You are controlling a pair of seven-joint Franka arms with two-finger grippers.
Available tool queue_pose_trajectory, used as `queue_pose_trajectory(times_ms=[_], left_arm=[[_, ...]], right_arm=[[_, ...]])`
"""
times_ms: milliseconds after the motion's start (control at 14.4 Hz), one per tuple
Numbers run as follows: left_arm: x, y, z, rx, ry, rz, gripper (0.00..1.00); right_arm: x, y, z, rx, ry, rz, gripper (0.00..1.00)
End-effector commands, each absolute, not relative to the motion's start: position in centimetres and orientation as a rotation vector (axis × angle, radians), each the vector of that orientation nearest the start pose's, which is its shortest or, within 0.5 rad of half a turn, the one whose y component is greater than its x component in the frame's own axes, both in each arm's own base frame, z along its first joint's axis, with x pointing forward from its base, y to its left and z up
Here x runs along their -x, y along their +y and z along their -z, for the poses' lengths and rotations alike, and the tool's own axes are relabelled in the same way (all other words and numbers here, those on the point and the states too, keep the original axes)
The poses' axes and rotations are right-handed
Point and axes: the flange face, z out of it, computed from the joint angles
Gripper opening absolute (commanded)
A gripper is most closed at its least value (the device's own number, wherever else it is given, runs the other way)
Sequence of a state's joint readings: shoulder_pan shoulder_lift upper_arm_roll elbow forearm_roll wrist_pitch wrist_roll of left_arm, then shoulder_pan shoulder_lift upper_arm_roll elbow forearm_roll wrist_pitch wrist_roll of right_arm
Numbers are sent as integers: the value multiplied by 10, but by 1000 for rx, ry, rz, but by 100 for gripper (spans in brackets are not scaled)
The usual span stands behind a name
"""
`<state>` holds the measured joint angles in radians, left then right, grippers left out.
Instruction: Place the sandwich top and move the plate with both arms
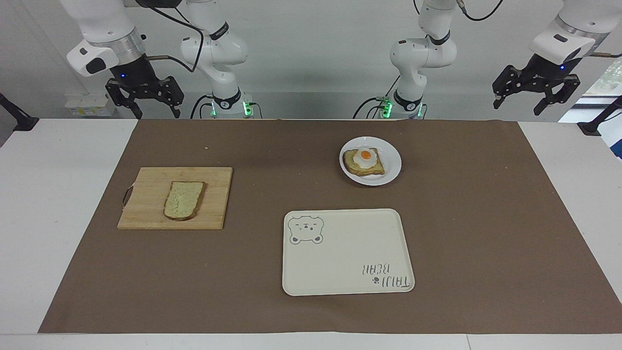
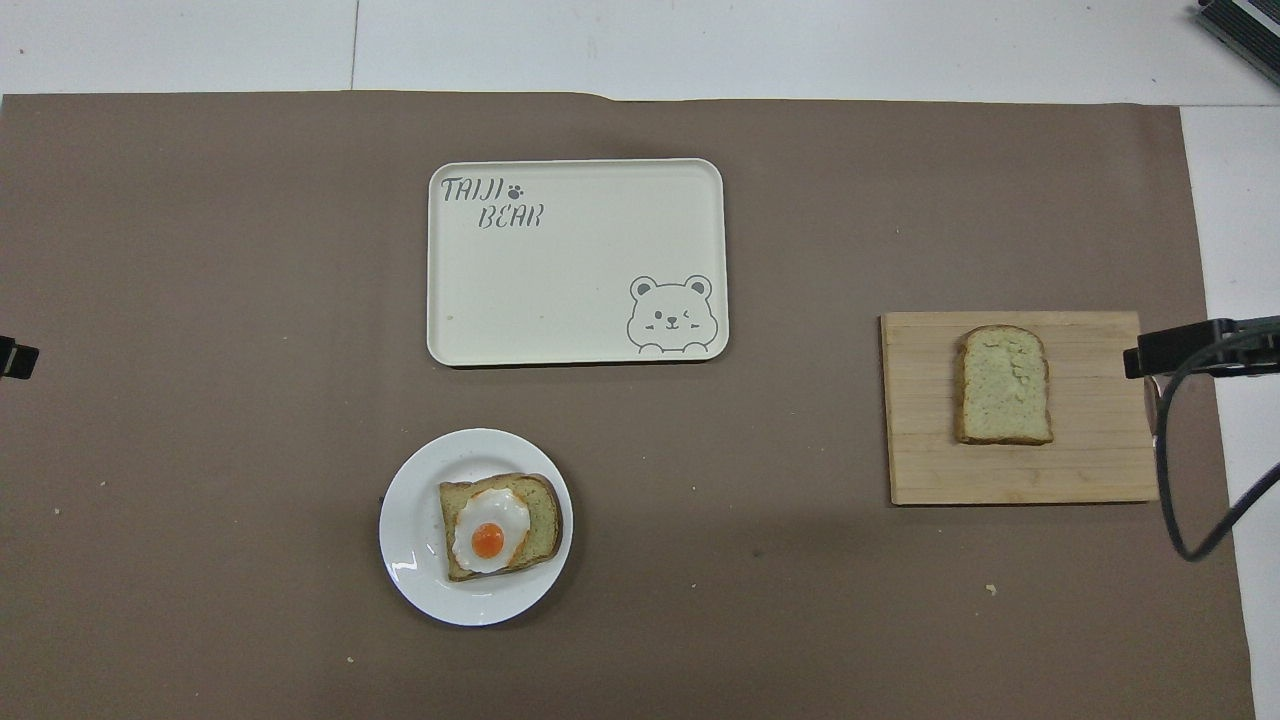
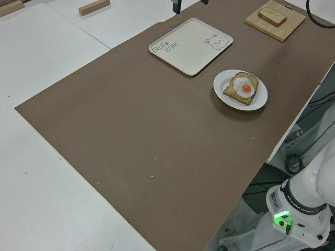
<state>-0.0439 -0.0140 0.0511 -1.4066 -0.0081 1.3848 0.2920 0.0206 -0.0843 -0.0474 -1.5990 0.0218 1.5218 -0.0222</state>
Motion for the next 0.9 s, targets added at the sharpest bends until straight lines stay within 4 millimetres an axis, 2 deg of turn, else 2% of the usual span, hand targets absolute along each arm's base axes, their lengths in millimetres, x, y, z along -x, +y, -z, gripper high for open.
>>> queue_pose_trajectory(times_ms=[0,347,832], left_arm=[[-516,10,-692,3114,452,-43,100],[-517,-1,-691,3111,481,-50,100],[-516,5,-690,3115,460,-52,100]], right_arm=[[-516,-14,-653,3097,-6,9,100],[-516,-14,-654,3097,-6,12,100],[-516,-14,-653,3097,-6,9,100]])
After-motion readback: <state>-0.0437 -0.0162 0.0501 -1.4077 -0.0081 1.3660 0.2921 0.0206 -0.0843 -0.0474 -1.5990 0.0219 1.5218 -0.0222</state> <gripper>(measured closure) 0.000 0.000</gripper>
